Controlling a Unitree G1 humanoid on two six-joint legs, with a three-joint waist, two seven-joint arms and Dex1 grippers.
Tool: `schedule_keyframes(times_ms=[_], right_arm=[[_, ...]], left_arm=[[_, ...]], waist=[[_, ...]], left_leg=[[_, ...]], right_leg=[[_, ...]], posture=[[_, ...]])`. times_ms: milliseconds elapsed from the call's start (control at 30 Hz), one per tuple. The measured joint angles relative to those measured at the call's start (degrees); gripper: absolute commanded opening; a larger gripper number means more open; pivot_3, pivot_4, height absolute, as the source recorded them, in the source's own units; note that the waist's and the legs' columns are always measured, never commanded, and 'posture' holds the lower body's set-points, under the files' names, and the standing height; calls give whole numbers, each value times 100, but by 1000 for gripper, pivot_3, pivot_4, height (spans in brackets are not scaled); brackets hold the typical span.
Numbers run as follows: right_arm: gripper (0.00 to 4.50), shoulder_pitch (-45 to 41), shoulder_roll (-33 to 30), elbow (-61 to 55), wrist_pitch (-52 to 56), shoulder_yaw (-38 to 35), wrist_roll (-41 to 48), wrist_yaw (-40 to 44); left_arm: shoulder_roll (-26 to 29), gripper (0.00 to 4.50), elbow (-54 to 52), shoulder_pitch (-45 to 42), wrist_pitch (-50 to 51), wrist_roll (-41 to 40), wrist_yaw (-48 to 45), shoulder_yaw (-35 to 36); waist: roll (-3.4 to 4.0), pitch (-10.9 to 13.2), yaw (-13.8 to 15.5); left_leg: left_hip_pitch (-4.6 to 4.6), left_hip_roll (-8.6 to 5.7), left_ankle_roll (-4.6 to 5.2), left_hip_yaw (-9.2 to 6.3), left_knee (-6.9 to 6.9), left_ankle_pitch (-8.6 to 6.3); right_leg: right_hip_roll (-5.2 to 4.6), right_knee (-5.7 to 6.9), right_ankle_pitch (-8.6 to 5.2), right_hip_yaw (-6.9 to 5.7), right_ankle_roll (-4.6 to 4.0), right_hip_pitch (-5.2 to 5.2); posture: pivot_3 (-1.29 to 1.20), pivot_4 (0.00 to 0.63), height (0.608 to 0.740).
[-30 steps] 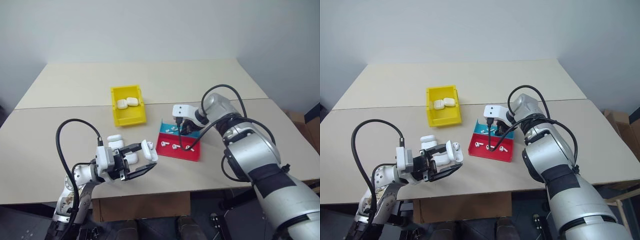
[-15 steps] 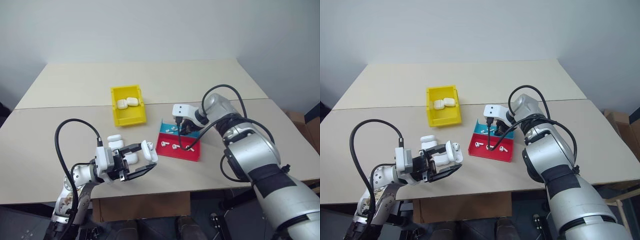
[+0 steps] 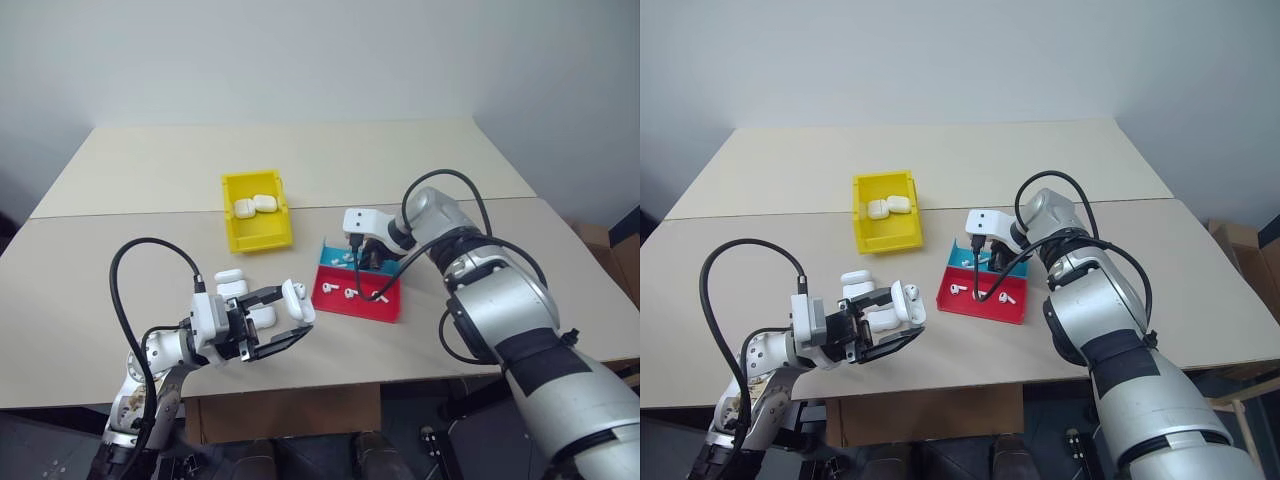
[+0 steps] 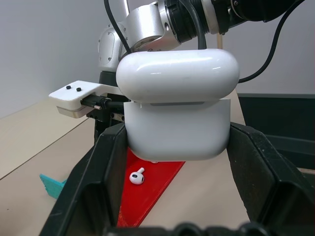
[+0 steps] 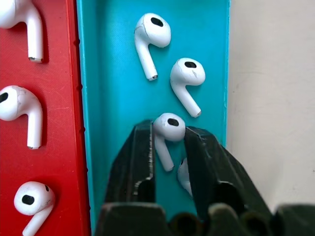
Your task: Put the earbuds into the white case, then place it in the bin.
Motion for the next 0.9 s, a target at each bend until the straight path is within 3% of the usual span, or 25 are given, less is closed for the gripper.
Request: schedule_keyframes(times_ms=[433, 667, 767, 900], right_arm=[[927, -19, -9, 0, 0, -101, 22, -121], [927, -590, -418, -550, 282, -1275, 1106, -103], [927, -351, -738, -1989, 954, -1896, 1829, 5], [927, 1293, -996, -5557, 2827, -2817, 3137, -59]], left_arm=[[-8, 2781, 0, -14, 6, -4, 32, -5], [-183, 2781, -114, -442, 422, -231, 365, -5], [-280, 2781, -114, -763, 580, -359, 429, -2], [-481, 2781, -25, -1146, 818, -537, 468, -37]], waist=[[0, 0, -1], [2, 2, 26], [1, 1, 51], [0, 0, 163]], left_leg=[[0, 0, 0, 0, 0, 0], [-3, 0, 0, -1, 0, 0], [-4, 0, 0, -7, 1, 0], [-21, -1, 0, -17, 3, -1]], right_leg=[[0, 0, 0, 0, 0, 0], [0, -3, 0, -1, 1, 2], [-1, -11, -1, -7, 4, 13], [-3, -11, -1, -16, 8, 5]], posture=[[0, 150, 740], [0, 150, 740], [0, 150, 740], [0, 150, 740]])
